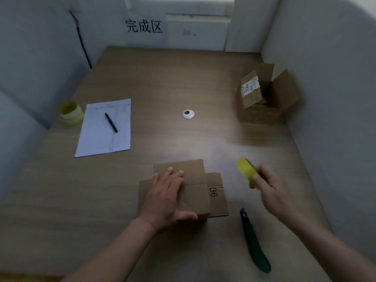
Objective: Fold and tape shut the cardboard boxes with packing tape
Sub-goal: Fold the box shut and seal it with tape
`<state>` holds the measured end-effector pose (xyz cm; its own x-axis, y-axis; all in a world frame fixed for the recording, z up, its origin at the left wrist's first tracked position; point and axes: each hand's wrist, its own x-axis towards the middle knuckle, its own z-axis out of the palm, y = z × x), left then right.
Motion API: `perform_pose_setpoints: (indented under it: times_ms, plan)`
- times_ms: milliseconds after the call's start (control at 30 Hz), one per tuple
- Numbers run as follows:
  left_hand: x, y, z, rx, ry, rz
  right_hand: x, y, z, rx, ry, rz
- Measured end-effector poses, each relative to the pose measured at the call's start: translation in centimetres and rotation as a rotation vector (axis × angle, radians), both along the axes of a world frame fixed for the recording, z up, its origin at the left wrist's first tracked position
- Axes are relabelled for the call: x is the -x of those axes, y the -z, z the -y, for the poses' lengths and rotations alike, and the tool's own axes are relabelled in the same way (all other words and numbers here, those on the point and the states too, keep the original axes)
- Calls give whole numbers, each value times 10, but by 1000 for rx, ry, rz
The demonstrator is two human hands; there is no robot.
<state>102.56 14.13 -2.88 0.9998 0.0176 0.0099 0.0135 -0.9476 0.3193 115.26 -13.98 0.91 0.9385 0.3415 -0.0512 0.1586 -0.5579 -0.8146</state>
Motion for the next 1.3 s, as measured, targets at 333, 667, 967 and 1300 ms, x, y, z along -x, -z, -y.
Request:
perform_pose_setpoints:
  times_ms: [333, 667, 967, 1300]
  plan:
    - [3, -7, -9, 332, -78, 46, 44, -17, -118, -459, -223, -259]
    - [-33, -72, -29, 859, -196, -150, 41, -12, -119, -391, -280, -178]
    - [-43, -86, -27, 974, -121, -253, 39, -8, -118, -348, -277, -161]
    - [-41, -88, -31, 947, -103, -204, 38, -5, -119, -311, -298, -154]
